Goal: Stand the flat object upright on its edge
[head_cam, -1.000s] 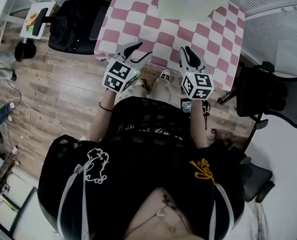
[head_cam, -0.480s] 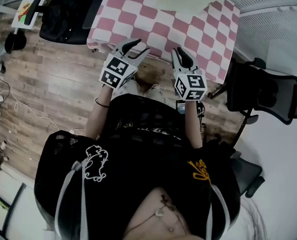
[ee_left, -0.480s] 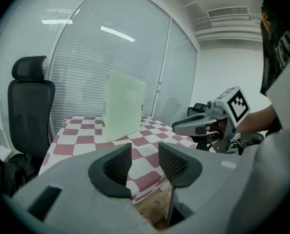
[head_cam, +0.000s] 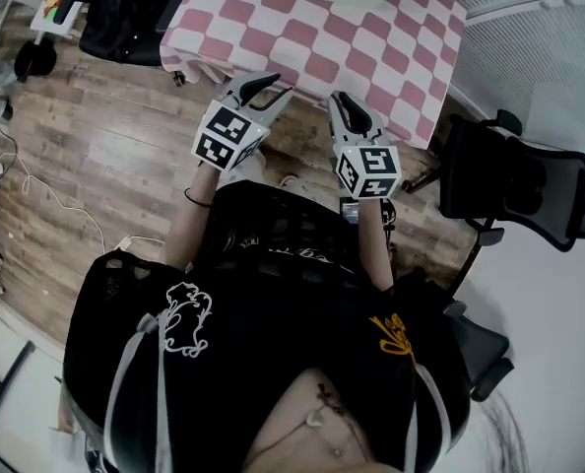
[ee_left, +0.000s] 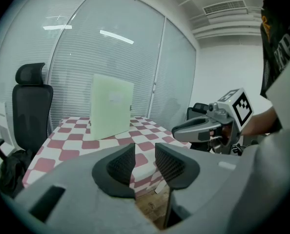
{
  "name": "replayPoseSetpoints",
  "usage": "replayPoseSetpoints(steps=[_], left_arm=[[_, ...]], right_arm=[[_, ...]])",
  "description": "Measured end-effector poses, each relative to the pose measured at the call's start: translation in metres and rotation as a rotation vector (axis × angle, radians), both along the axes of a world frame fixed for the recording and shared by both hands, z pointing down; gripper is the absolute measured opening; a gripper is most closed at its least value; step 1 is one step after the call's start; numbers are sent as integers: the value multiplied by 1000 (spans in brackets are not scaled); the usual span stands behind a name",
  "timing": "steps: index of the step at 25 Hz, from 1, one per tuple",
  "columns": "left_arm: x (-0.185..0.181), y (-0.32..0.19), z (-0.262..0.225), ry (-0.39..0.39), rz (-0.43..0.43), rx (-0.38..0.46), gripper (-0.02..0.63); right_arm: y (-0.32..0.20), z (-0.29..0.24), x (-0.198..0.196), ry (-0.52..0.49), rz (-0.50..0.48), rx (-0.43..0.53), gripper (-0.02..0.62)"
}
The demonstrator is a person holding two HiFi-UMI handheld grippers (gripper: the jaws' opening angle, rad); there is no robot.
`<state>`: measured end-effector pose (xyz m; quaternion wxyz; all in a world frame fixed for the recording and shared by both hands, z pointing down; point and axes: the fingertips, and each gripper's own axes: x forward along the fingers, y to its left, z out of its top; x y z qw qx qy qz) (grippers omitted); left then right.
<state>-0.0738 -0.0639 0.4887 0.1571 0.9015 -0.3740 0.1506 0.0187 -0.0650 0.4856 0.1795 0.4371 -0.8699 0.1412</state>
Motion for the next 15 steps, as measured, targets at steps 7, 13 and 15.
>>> replayPoseSetpoints(steps=[7,13,15], left_arm=[[57,61,6,-18,-15,-19,137],[87,107,3,-16,-49,-14,137],[91,122,1,-27,-60,-8,135]], right_arm=[[57,2,42,4,-78,9,64],[98,4,65,-12,-134,23,53],[110,2,65,-19,-156,32,50]])
